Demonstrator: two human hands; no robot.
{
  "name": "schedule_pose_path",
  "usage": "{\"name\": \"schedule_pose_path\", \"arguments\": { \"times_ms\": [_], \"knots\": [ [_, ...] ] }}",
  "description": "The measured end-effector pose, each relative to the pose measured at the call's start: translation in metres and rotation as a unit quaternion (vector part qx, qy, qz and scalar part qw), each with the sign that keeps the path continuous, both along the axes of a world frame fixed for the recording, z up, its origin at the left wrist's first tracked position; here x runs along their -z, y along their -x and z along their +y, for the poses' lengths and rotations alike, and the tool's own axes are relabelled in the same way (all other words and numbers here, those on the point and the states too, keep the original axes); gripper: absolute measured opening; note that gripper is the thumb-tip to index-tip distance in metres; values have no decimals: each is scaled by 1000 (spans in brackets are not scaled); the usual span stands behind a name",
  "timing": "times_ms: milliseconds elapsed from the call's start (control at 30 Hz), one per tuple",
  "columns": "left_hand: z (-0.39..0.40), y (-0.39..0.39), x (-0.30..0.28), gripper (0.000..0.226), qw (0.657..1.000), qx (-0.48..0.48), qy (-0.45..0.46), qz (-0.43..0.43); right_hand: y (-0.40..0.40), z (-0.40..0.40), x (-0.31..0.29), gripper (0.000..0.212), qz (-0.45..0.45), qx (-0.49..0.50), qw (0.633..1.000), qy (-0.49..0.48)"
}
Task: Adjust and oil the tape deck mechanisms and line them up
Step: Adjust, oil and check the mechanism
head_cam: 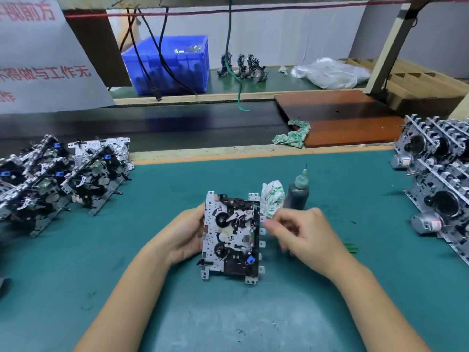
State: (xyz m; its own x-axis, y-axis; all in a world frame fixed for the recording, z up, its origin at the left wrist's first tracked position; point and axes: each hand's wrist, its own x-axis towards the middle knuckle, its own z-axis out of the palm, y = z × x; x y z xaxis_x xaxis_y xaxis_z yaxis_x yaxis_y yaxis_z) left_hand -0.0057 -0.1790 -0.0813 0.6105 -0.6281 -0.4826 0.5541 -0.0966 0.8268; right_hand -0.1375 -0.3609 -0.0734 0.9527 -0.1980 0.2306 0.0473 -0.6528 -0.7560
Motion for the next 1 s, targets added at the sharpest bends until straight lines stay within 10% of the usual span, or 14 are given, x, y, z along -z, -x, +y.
{"name": "schedule_pose_path", "arguments": {
  "times_ms": [500,1000],
  "knots": [
    [0,17,-7,93,939,105,257,203,-6,17,-3,38,68,-66,880,-465],
    [-6,27,1,100,887,104,368,259,-11,21,1,29,73,-32,928,-363]
  ]
}}
